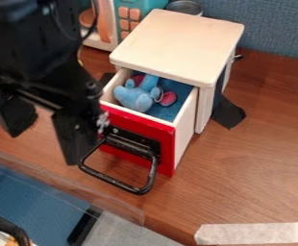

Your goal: Closed the drawer

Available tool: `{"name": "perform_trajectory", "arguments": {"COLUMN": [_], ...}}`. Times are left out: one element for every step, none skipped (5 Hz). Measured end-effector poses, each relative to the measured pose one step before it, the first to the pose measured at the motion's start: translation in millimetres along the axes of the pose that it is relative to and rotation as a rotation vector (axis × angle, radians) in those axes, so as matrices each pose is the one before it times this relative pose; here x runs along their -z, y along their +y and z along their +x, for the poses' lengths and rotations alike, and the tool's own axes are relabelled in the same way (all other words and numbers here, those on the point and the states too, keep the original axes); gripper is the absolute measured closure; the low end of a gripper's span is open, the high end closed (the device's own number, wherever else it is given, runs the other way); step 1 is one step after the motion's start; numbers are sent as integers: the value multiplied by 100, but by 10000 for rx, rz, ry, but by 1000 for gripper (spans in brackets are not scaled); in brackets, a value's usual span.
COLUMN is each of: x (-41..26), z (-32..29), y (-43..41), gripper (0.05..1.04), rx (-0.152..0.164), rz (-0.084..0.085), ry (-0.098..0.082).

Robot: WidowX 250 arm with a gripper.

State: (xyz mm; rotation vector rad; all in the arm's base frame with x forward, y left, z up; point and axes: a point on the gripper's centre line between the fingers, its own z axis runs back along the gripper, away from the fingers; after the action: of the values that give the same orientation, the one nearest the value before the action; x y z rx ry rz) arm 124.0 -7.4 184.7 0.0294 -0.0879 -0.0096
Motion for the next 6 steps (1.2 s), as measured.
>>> {"name": "perform_trajectory", "arguments": {"x": [1357, 1692, 2370, 2443, 2044, 1257], "z": [-128, -304, -400, -89, 211, 550], "y": [520, 555, 560, 208, -183, -355], "gripper": [84, 84, 84, 84, 84, 84], "rx": [81, 57, -34, -1, 23, 88], "rz": [10, 55, 123, 213, 111, -22], "ry": [-14, -30, -11, 20, 134, 210]}}
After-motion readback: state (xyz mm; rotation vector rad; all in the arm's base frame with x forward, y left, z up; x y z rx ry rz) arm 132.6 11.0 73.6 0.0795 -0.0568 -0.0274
